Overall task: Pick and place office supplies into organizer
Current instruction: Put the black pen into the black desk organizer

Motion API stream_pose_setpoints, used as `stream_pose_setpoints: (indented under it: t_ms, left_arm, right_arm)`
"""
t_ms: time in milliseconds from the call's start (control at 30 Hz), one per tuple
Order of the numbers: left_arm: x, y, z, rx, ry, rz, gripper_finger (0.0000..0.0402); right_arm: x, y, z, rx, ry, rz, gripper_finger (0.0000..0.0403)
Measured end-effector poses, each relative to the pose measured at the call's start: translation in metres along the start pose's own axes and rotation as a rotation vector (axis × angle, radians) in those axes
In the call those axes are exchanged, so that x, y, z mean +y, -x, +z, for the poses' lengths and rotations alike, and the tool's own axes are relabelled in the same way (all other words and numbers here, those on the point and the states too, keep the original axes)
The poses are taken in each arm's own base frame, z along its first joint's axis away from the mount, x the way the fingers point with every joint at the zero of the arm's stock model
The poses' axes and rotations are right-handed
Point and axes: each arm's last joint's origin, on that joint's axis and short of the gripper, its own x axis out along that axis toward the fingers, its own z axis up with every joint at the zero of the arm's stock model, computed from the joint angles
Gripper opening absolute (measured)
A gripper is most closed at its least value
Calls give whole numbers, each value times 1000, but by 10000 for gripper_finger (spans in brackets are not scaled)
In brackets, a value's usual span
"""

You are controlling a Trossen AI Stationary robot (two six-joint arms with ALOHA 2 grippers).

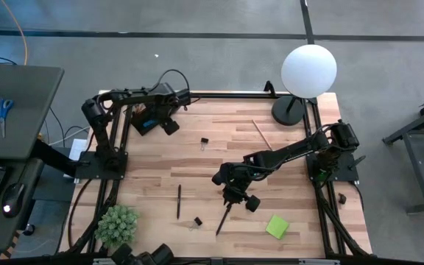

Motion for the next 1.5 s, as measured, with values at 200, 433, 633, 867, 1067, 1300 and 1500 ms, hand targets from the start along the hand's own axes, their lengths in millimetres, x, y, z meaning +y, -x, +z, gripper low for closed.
stream_pose_setpoints:
  t_ms: [200,433,633,867,1067,1300,1500]
  left_arm:
    - [-3,19,2,-25,-9,54,163]
    - [-20,58,1,-73,-36,23,163]
    - [-62,97,-15,-131,-111,-30,163]
    - [-133,109,-60,-134,-258,-28,163]
    - [-192,110,-114,-175,-321,-22,163]
    - [-250,107,-176,-339,-318,-124,163]
    - [-274,87,-192,-448,-183,-235,163]
  right_arm:
    - [0,0,0,0,0,0,40]
    - [0,0,0,0,0,1,43]
    - [0,0,-1,5,-10,3,41]
    - [2,0,-2,24,-24,14,39]
    - [2,0,-2,24,-24,14,41]
    - [3,0,-3,31,-47,24,40]
    - [10,-3,0,23,-85,63,41]
